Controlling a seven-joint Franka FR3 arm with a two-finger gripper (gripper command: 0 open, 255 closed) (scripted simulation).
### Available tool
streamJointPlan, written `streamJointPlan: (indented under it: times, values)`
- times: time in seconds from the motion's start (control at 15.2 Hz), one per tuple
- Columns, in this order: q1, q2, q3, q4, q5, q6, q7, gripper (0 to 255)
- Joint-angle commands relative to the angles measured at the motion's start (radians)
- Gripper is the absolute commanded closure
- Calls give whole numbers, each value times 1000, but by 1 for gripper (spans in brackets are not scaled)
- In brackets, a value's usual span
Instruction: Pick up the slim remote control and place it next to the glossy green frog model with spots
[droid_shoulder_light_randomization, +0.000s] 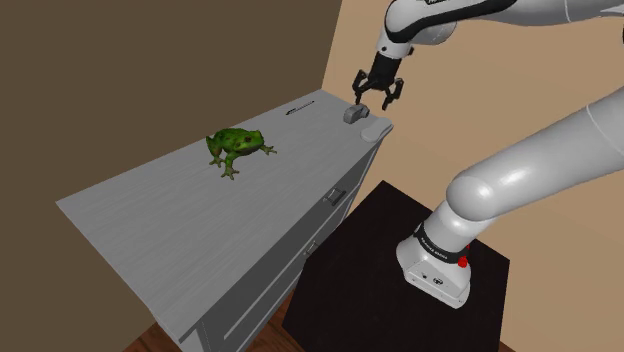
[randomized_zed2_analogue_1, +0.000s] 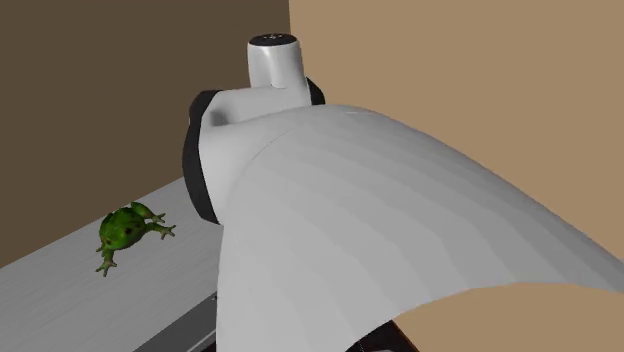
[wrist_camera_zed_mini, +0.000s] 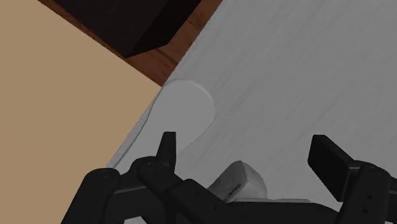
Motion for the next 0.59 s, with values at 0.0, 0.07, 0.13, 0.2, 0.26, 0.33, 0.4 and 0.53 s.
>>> streamJointPlan:
  times: [0.0,0.07,0.13,0.2,0.26,0.33,0.4,0.53]
  values:
    - [-34,38,-20,-4,-3,50,52,0]
    - [-49,57,-30,-5,-3,73,78,0]
    - [-64,75,-39,-6,-3,97,104,0]
    - [-79,93,-49,-7,-3,120,130,0]
    - [-93,111,-58,-9,-2,142,155,0]
    - [-108,128,-68,-11,-1,165,180,0]
    - [-122,145,-79,-13,0,188,205,0]
    - [-150,178,-99,-19,3,233,255,0]
